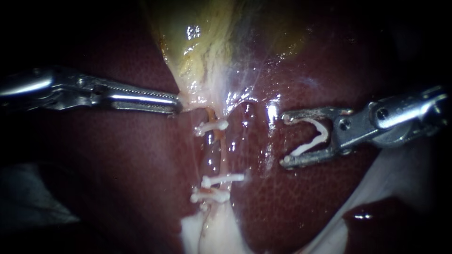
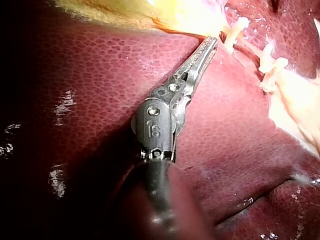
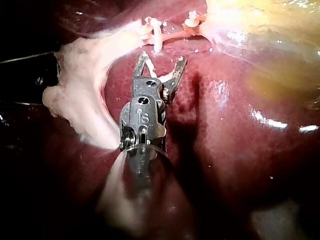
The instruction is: Clipping second clip right tube
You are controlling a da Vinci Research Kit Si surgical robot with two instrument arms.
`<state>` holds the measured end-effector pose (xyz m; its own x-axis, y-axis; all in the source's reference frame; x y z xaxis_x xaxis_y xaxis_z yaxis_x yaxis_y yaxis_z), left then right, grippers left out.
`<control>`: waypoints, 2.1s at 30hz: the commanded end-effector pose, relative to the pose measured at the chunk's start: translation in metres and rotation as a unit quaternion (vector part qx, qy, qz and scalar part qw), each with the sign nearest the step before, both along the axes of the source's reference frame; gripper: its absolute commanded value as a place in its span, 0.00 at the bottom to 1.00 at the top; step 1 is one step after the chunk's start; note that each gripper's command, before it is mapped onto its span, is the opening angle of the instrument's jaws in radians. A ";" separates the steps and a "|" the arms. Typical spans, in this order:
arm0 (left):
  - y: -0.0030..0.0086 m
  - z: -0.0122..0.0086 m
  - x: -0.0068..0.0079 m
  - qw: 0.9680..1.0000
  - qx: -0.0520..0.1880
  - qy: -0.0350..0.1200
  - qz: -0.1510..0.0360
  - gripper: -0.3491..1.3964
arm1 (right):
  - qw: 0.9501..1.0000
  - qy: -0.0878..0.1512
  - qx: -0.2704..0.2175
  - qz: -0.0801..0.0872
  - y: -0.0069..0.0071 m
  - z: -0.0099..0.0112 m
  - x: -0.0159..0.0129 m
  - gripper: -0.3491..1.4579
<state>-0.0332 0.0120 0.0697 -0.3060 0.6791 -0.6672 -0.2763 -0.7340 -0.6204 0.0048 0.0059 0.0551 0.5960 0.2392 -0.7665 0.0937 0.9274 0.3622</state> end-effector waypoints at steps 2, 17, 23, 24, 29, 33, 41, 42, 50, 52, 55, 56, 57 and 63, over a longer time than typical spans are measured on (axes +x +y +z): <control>0.0000 -0.0005 0.0004 1.000 0.001 -0.001 0.001 0.00 | 1.000 0.000 0.001 0.000 0.0001 -0.0001 0.0000 0.47; 0.0025 -0.0092 0.0056 1.000 -0.010 -0.015 -0.017 0.00 | 1.000 0.010 0.026 -0.013 -0.0005 0.0005 0.0016 0.46; 0.0024 -0.0089 0.0056 1.000 -0.011 -0.014 -0.017 0.00 | 0.997 0.000 0.075 0.000 -0.0019 0.0035 0.0044 0.46; 0.0024 -0.0089 0.0056 1.000 -0.011 -0.014 -0.018 0.00 | 0.996 0.000 0.088 0.002 -0.0021 0.0044 0.0050 0.45; 0.0022 -0.0088 0.0055 1.000 -0.011 -0.014 -0.018 0.00 | 0.988 0.002 0.147 0.036 -0.0031 0.0081 0.0075 0.45; 0.0022 -0.0087 0.0054 1.000 -0.012 -0.014 -0.018 0.00 | 0.982 0.007 0.183 0.053 -0.0034 0.0104 0.0093 0.45; 0.0021 -0.0087 0.0053 1.000 -0.012 -0.013 -0.019 0.00 | 0.968 0.022 0.241 0.066 -0.0040 0.0131 0.0122 0.45; 0.0021 -0.0087 0.0053 1.000 -0.012 -0.013 -0.019 0.00 | 0.967 0.025 0.245 0.067 -0.0042 0.0133 0.0124 0.45; 0.0021 -0.0087 0.0051 1.000 -0.012 -0.013 -0.019 0.00 | 0.956 0.064 0.275 0.075 -0.0049 0.0145 0.0146 0.47; 0.0020 -0.0087 0.0051 1.000 -0.012 -0.013 -0.019 0.00 | 0.950 0.082 0.290 0.075 -0.0049 0.0143 0.0146 0.47; 0.0020 -0.0087 0.0051 1.000 -0.012 -0.013 -0.019 0.00 | 0.940 0.106 0.316 0.073 -0.0050 0.0136 0.0146 0.47; 0.0020 -0.0087 0.0051 1.000 -0.012 -0.013 -0.019 0.00 | 0.937 0.112 0.324 0.071 -0.0051 0.0132 0.0146 0.47; 0.0020 -0.0087 0.0051 1.000 -0.012 -0.013 -0.019 0.00 | 0.935 0.114 0.328 0.069 -0.0052 0.0130 0.0147 0.46; 0.0020 -0.0086 0.0051 1.000 -0.012 -0.013 -0.019 0.00 | 0.929 0.130 0.341 0.050 -0.0057 0.0114 0.0148 0.45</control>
<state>-0.0281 0.0140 0.0611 -0.2629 0.6736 -0.6908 -0.2891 -0.7380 -0.6097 0.0196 0.0002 0.0664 0.3589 0.7690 -0.5290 0.1956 0.4923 0.8482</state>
